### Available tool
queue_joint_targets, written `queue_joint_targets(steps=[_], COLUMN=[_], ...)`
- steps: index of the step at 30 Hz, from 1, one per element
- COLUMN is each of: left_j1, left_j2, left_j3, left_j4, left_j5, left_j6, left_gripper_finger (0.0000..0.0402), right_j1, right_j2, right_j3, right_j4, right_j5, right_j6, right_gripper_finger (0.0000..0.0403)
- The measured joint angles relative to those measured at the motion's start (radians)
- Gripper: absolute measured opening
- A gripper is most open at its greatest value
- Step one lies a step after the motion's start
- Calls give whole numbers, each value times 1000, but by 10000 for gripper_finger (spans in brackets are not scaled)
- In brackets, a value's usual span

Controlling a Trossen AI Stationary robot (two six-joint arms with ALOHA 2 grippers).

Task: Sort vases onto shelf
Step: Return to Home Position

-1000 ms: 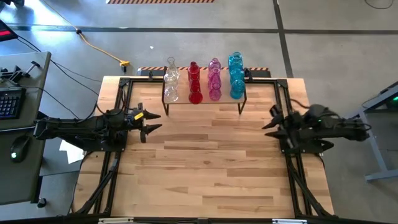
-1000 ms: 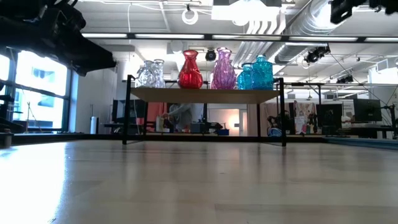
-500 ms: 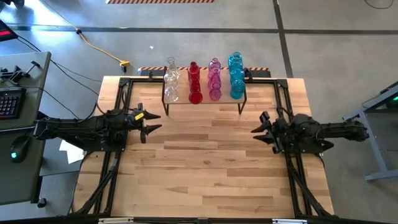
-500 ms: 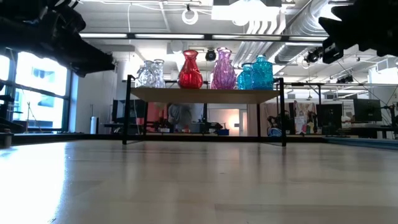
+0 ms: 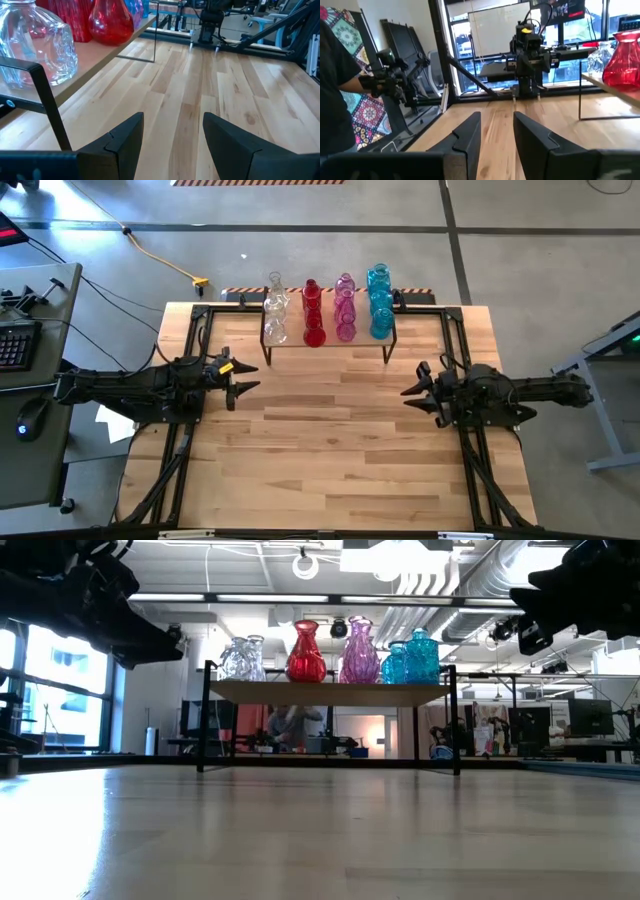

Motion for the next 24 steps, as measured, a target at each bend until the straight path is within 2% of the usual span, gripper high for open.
queue_joint_targets(steps=[11, 19, 24], left_j1=[2, 2, 2], left_j2=[0, -1, -3], left_j3=[-1, -134, -140], left_j4=[0, 227, 222], left_j5=[-6, -7, -7], left_j6=[-25, -50, -8], left_gripper_finger=[197, 197, 197], right_j1=[0, 0, 0], right_j2=[0, 0, 0], right_j3=[0, -1, -1], right_j4=[-61, -79, -79], right_j5=[0, 0, 0], right_j6=[0, 0, 0], right_gripper_finger=[103, 103, 103])
